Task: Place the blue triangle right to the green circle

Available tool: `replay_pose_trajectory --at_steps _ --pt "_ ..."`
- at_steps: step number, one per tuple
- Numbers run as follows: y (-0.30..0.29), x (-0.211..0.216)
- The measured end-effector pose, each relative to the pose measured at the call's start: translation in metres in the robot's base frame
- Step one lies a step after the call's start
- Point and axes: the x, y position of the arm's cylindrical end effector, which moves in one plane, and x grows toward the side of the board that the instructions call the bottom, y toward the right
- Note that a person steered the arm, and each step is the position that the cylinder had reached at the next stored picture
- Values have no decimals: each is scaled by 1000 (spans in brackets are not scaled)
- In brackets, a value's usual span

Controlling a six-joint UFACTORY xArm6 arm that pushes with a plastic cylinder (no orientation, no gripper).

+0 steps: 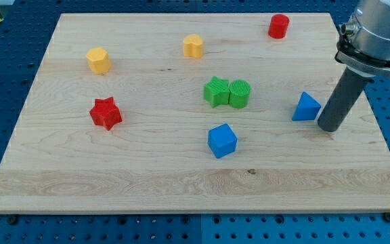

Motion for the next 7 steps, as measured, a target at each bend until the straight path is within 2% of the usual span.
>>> replay_pose_trajectory --at_steps 5,7 --pt "-19 -19" --pt "-39 -43"
